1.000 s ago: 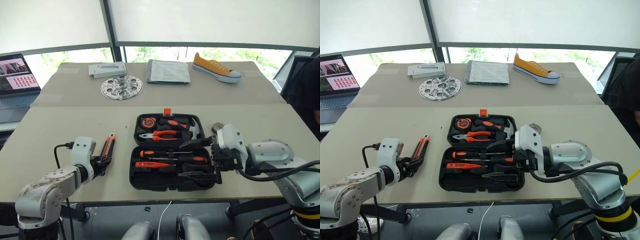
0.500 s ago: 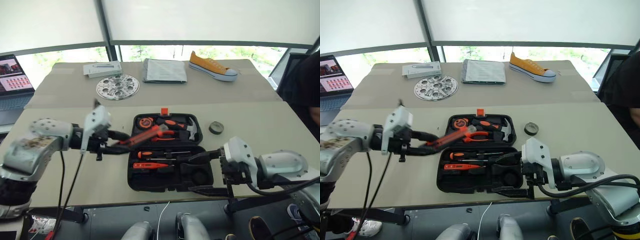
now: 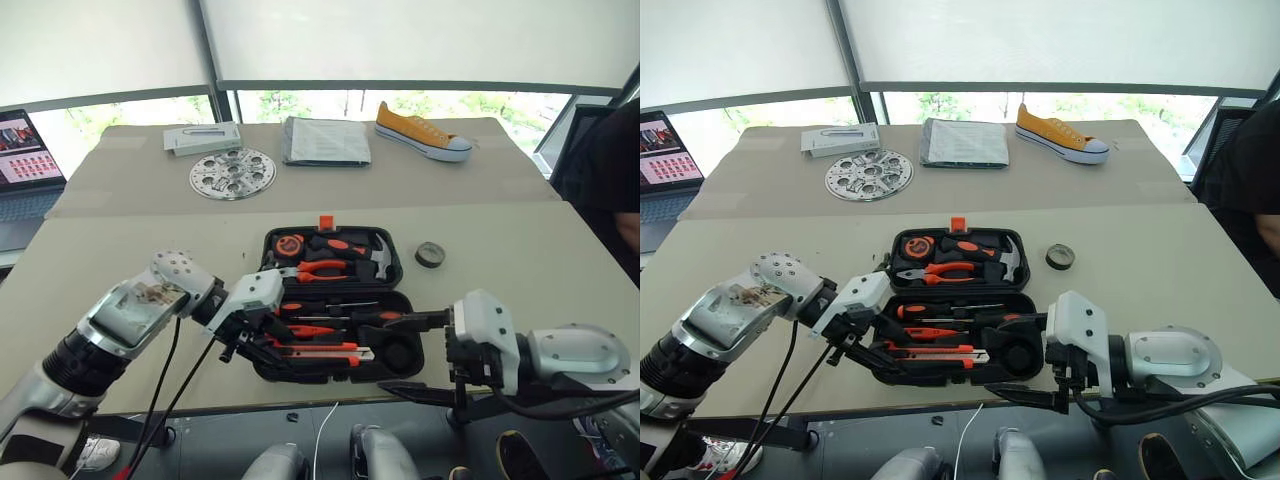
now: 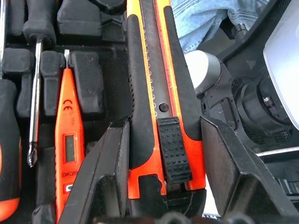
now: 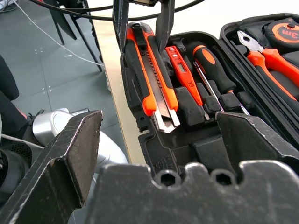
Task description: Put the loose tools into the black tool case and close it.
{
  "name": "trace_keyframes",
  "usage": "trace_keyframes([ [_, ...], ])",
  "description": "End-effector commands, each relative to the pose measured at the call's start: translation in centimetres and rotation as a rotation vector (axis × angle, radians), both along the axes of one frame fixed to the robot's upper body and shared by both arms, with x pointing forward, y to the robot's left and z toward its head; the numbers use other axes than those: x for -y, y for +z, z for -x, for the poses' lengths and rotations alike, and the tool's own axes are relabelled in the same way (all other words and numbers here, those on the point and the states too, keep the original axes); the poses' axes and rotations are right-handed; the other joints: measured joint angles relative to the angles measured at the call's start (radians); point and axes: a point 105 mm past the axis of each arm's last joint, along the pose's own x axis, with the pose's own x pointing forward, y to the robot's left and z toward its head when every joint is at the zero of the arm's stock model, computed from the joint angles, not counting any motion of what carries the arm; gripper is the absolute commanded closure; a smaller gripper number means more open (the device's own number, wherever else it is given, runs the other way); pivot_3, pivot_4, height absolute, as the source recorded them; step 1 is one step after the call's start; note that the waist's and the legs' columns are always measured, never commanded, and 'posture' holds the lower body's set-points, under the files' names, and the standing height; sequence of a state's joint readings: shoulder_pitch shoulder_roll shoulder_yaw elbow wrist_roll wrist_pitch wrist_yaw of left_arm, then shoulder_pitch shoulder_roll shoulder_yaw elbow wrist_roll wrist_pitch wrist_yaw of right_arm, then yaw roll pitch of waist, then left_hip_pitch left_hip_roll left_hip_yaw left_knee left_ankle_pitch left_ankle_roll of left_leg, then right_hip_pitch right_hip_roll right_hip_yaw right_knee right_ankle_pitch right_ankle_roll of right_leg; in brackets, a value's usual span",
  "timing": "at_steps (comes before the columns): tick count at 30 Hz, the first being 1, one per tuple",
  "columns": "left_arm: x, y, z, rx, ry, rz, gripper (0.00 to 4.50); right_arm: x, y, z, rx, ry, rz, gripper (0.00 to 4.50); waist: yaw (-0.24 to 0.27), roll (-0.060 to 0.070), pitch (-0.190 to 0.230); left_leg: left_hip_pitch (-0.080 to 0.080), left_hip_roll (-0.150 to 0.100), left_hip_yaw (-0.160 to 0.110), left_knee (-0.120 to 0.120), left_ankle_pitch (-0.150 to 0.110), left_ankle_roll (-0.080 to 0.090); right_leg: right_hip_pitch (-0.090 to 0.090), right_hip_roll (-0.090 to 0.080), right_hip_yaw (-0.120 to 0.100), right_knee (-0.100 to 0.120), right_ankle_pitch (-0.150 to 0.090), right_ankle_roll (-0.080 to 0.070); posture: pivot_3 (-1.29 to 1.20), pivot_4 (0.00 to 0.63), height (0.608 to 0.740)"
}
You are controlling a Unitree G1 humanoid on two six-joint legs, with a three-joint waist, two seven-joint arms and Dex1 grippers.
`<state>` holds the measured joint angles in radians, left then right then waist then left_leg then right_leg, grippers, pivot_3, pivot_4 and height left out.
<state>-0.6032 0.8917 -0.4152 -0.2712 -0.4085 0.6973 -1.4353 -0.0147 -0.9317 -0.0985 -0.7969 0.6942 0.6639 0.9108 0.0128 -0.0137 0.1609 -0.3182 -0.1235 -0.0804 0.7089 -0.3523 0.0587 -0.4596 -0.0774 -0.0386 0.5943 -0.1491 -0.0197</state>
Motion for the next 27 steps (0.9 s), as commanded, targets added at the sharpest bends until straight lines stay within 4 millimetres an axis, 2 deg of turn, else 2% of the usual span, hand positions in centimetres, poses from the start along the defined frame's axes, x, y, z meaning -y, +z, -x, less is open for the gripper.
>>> trace_keyframes([
  [1,0.5,-0.4,0.3,0.009,-0.014,-0.005,2.75,-0.2,0.9,0.3,0.035,0.004,-0.013,0.0,0.0,0.0,0.0,0.0,0.0,0.0,0.0,0.0,0.0,0.0,0.0,0.0,0.0,0.0,0.0,0.0,0.15,0.74],
  [8,0.8,-1.5,0.4,-0.013,-0.014,-0.034,2.75,-0.2,0.9,0.3,0.03,-0.005,-0.015,0.0,0.0,0.0,0.0,0.0,0.0,0.0,0.0,0.0,0.0,0.0,0.0,0.0,0.0,0.0,0.0,0.0,0.15,0.74],
  [19,1.3,-1.5,-0.7,0.008,0.017,-0.032,2.75,-0.2,0.9,0.3,0.035,-0.012,-0.02,0.0,0.002,0.0,0.0,0.0,0.0,0.0,0.001,0.0,0.0,0.0,0.0,0.0,0.0,0.0,0.0,0.0,0.15,0.74],
  [21,1.3,-1.4,-0.7,0.008,0.016,-0.029,1.75,-0.2,0.9,0.3,0.036,-0.013,-0.021,0.0,0.002,0.0,0.0,0.0,0.0,0.0,0.001,0.0,0.0,0.0,0.0,0.0,0.0,0.0,0.0,0.0,0.15,0.74],
  [22,1.3,-1.3,-0.8,0.008,0.023,-0.025,1.53,-0.2,0.9,0.3,0.036,-0.013,-0.021,0.0,0.002,0.0,0.0,0.0,0.0,0.0,0.001,0.0,0.0,0.0,0.0,0.0,0.0,0.0,0.0,0.0,0.15,0.74],
  [26,1.4,-0.1,-0.4,0.001,0.007,0.024,0.16,-0.2,0.9,0.2,0.036,-0.011,-0.021,0.0,0.002,0.0,0.0,0.0,0.0,0.0,0.001,0.0,0.0,0.0,0.0,0.0,0.0,0.0,0.0,0.0,0.15,0.74],
  [27,1.4,0.2,-0.3,0.002,0.004,0.037,0.07,-0.1,0.9,0.2,0.036,-0.011,-0.021,0.0,0.002,0.0,0.0,0.0,0.0,0.0,0.001,0.0,0.0,0.0,0.0,0.0,0.0,0.0,0.0,0.0,0.15,0.74],
])
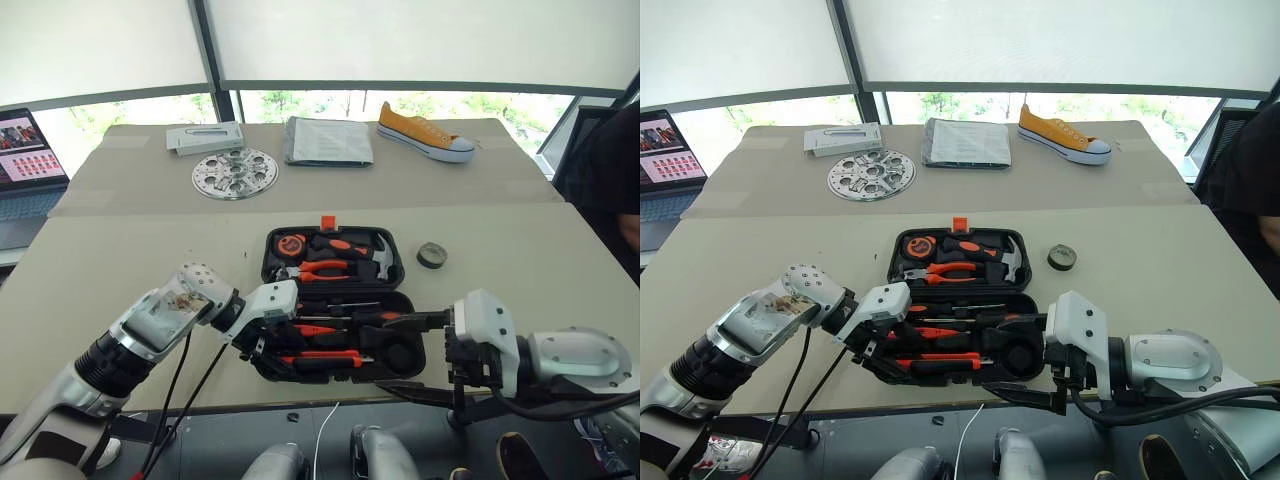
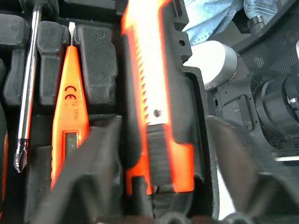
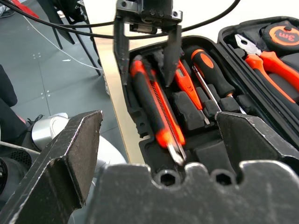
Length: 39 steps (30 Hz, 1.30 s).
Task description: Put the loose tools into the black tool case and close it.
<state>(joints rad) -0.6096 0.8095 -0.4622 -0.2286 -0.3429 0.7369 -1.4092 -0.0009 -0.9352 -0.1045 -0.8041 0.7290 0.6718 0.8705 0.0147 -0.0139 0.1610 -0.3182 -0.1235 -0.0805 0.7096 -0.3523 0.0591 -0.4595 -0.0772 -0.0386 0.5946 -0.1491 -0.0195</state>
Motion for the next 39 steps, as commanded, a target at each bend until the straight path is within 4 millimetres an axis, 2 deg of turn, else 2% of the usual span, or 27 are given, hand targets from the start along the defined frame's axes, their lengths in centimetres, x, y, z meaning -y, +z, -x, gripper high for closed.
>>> trace_keyframes([
  [1,0.2,2.3,0.2,0.039,-0.025,0.072,0.07,-0.1,0.9,0.2,0.049,0.015,0.0,0.0,0.0,0.0,0.0,0.0,0.0,0.0,0.0,0.0,0.0,0.0,0.0,0.0,0.0,0.0,0.0,0.0,0.15,0.74],
  [6,0.3,3.1,-0.1,0.084,-0.012,0.108,0.07,0.0,0.8,0.2,0.045,0.017,0.001,0.0,0.0,0.0,0.0,0.0,0.0,0.0,0.0,0.0,0.0,0.0,0.0,0.0,0.0,0.0,0.0,0.0,0.15,0.74],
  [9,0.1,2.4,-0.3,0.112,-0.01,0.099,0.79,-0.2,0.7,0.1,0.044,0.021,0.0,0.0,0.0,0.0,0.0,0.0,0.0,0.0,0.0,0.0,0.0,0.0,0.0,0.0,0.0,0.0,0.0,0.0,0.15,0.74],
  [19,-0.4,1.1,0.2,0.137,-0.073,0.047,4.44,0.0,0.8,-0.3,0.049,0.021,0.002,0.0,0.001,0.0,0.0,0.0,0.0,0.0,0.001,0.0,0.0,0.0,0.0,0.0,0.0,0.0,0.0,0.0,0.15,0.74],
  [26,-0.9,-1.4,1.0,0.166,-0.131,-0.054,4.44,-0.3,0.9,-0.4,0.045,0.016,-0.019,0.0,0.001,0.0,0.0,0.0,0.0,0.0,0.001,0.0,0.0,0.001,0.0,0.0,0.0,0.0,0.0,0.0,0.15,0.74],
  [31,-1.3,-3.0,0.2,0.248,-0.145,-0.114,4.44,-0.3,0.9,-0.4,0.042,0.01,-0.021,0.0,0.002,0.0,0.0,0.001,0.0,0.0,0.0,0.0,0.0,0.001,0.0,0.0,0.0,0.0,0.0,0.0,0.15,0.74],
  [35,-1.0,-2.7,-0.3,0.249,-0.118,-0.083,4.44,-0.3,0.9,-0.3,0.039,0.008,-0.022,0.0,0.011,0.002,-0.002,0.002,0.0,0.0,0.001,0.0,0.001,0.003,0.0,0.0,0.0,0.0,0.001,0.0,0.15,0.74],
  [38,-1.3,-0.9,-0.4,0.206,-0.062,-0.009,4.44,-0.1,0.8,-0.3,0.034,-0.004,-0.017,0.0,0.015,0.001,-0.002,0.002,0.0,0.0,0.001,0.0,0.002,0.003,0.0,0.001,0.0,0.0,0.002,0.0,0.15,0.74],
  [39,-1.6,-0.1,-0.4,0.197,-0.042,0.026,4.2,0.1,0.8,-0.3,0.031,-0.014,-0.015,0.0,0.014,0.001,-0.002,0.002,0.0,0.0,0.001,0.0,0.002,0.003,0.0,0.001,0.0,0.0,0.002,0.0,0.15,0.74],
])
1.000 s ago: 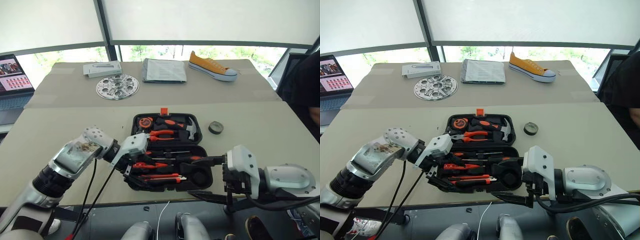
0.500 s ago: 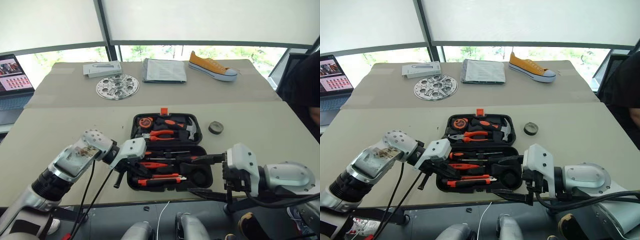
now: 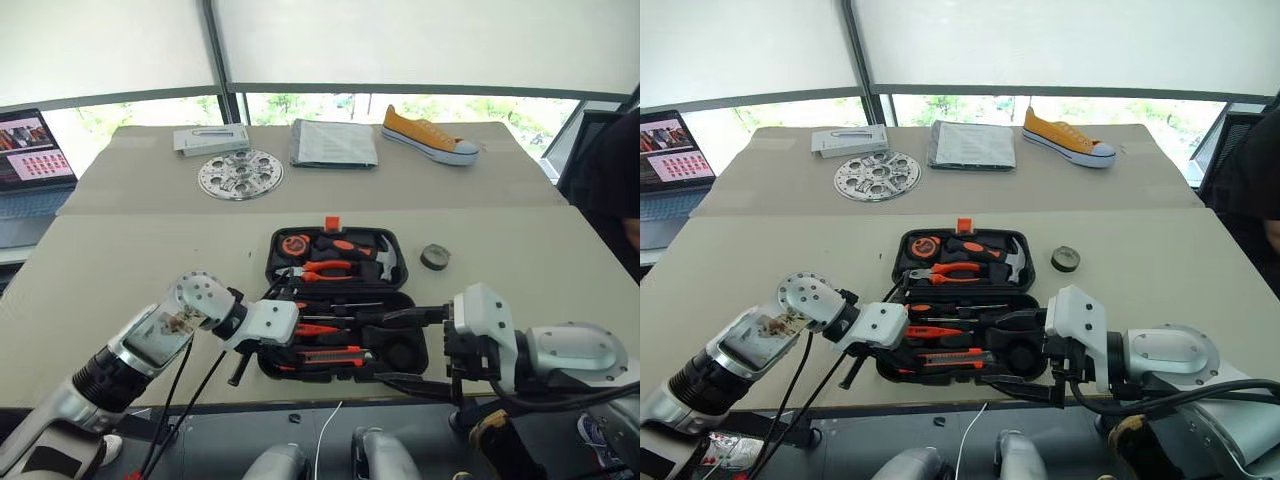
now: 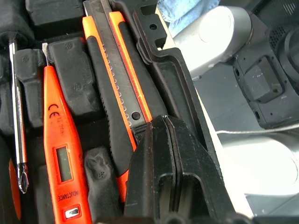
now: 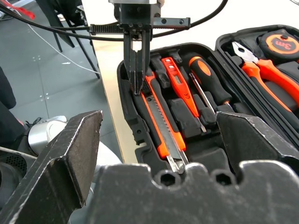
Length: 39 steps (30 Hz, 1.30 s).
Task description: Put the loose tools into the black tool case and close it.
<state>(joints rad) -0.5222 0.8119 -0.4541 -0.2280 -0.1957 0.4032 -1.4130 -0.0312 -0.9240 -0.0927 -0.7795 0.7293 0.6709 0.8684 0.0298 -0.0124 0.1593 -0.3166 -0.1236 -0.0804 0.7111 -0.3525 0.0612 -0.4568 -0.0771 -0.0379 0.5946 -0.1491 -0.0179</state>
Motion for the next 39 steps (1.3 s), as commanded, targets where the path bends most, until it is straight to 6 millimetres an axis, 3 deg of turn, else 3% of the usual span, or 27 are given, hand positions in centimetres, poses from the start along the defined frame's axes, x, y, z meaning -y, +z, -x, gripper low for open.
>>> trace_keyframes([
  [1,-1.6,1.7,-0.5,-0.059,0.113,0.075,3.92,0.4,0.5,0.1,0.019,-0.023,0.001,0.0,-0.003,0.0,0.0,0.0,0.0,0.0,0.0,0.001,0.002,-0.001,0.0,0.0,0.0,0.0,0.0,0.0,0.15,0.74],
  [3,-2.6,3.1,-0.1,-0.075,0.13,0.138,3.4,1.2,0.4,-0.1,0.008,-0.062,0.008,0.0,-0.006,0.0,0.0,-0.001,0.001,0.0,0.0,0.003,0.006,-0.002,0.001,0.0,0.001,0.0,0.0,0.0,0.15,0.74],
  [6,-4.4,5.2,0.1,-0.085,0.185,0.237,2.2,3.0,0.5,-0.5,-0.005,-0.133,0.02,0.0,-0.01,0.0,0.001,-0.002,0.001,0.0,-0.001,0.004,0.006,-0.004,0.002,0.0,0.001,0.0,-0.001,0.0,0.15,0.74],
  [12,-7.8,8.6,-0.9,-0.005,0.384,0.419,0.08,8.8,0.9,-1.8,-0.002,-0.34,0.055,0.0,-0.008,0.0,0.001,-0.001,0.0,0.0,-0.001,0.0,-0.001,-0.002,0.001,-0.001,0.0,0.0,-0.001,0.0,0.15,0.74],
  [17,-8.7,10.1,-1.5,0.039,0.456,0.465,0.08,11.8,1.4,-3.1,0.004,-0.419,0.056,0.0,-0.009,0.0,0.001,0.0,0.0,0.001,-0.001,-0.001,-0.001,-0.002,0.001,0.0,0.0,0.0,-0.001,0.0,0.15,0.74],
  [21,-8.5,11.6,-1.6,0.027,0.46,0.494,0.08,12.9,1.4,-5.6,0.054,-0.439,0.095,0.0,-0.017,0.0,0.001,0.0,0.0,0.001,-0.001,-0.001,-0.001,-0.002,0.001,0.0,0.0,0.0,-0.001,0.0,0.15,0.74],
  [27,-7.3,12.9,-1.0,0.01,0.39,0.492,0.08,11.8,1.1,-10.2,0.088,-0.398,0.136,0.0,-0.03,0.0,0.001,0.0,0.0,0.002,-0.001,0.0,-0.001,-0.003,0.001,0.0,0.0,0.0,-0.001,0.0,0.15,0.74],
  [39,-4.3,14.1,-0.7,0.053,0.291,0.506,0.08,10.3,-2.1,-17.7,0.069,-0.455,0.258,0.0,-0.031,0.0,0.002,-0.003,0.0,0.001,0.0,0.0,-0.001,-0.004,0.0,-0.001,0.0,0.001,-0.002,0.0,0.15,0.74],
])
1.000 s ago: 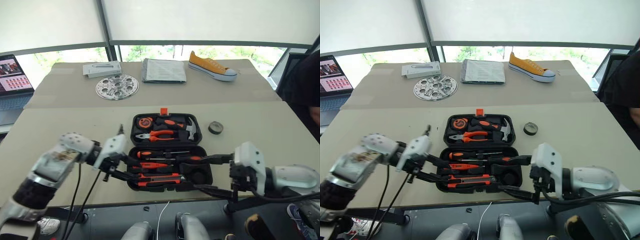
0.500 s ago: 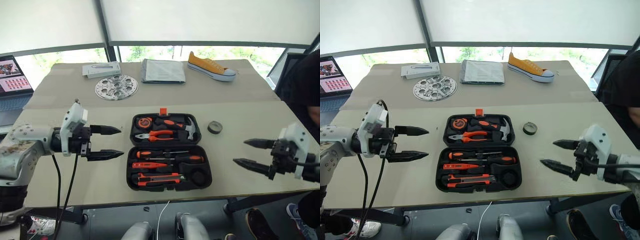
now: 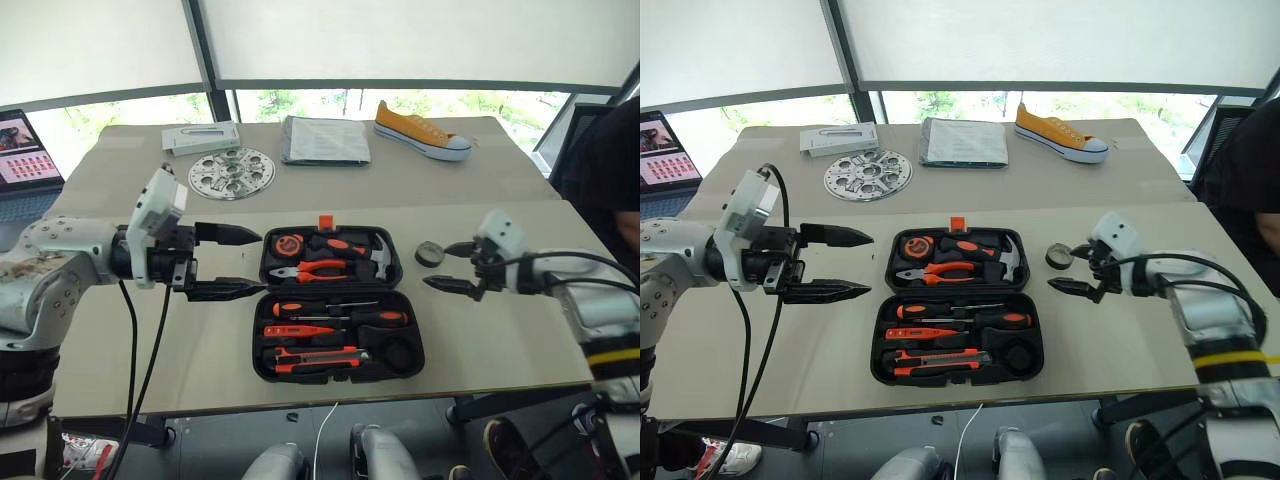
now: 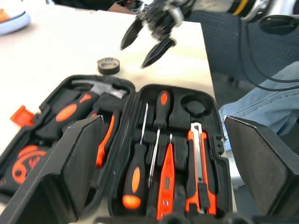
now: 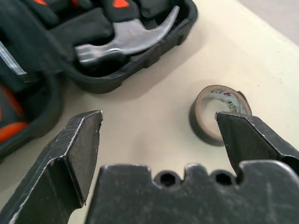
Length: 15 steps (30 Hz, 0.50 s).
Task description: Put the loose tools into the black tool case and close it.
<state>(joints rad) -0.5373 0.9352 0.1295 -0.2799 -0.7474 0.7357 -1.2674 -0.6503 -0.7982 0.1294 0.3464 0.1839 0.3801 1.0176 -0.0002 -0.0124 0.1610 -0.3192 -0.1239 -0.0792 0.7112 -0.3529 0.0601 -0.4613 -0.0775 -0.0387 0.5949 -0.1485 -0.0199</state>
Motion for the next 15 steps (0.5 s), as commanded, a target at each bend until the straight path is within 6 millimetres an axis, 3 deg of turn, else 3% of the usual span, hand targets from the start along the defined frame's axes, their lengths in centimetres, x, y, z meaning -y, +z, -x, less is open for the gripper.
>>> trace_keyframes([
  [1,0.8,0.3,0.8,0.028,-0.052,-0.015,0.08,-0.1,-0.3,-1.1,0.016,0.004,0.061,0.0,-0.003,0.0,0.0,0.0,0.0,0.0,0.0,0.0,0.0,0.0,0.0,0.0,0.0,0.0,0.0,0.0,0.15,0.74],
  [5,0.8,-1.1,1.0,0.024,-0.063,-0.064,0.08,-0.6,-1.6,-2.2,0.0,0.01,0.117,0.0,-0.007,0.0,0.0,0.0,0.0,0.0,0.0,0.0,0.0,-0.001,0.0,0.0,0.0,0.0,0.0,0.0,0.15,0.74],
  [12,1.4,-2.2,1.2,0.024,-0.082,-0.082,0.08,-0.2,-2.0,-4.1,0.013,-0.054,0.14,0.0,-0.014,0.0,0.0,0.001,0.0,0.0,0.0,0.0,0.0,0.0,0.0,0.0,0.0,0.001,-0.001,0.0,0.15,0.74],
  [15,1.7,-2.5,1.3,0.016,-0.088,-0.078,0.0,-0.2,-2.1,-4.4,0.014,-0.056,0.137,0.69,-0.015,0.0,0.0,0.001,0.0,0.0,0.0,0.0,0.0,0.0,0.0,0.0,0.0,0.001,-0.001,0.0,0.15,0.74],
])
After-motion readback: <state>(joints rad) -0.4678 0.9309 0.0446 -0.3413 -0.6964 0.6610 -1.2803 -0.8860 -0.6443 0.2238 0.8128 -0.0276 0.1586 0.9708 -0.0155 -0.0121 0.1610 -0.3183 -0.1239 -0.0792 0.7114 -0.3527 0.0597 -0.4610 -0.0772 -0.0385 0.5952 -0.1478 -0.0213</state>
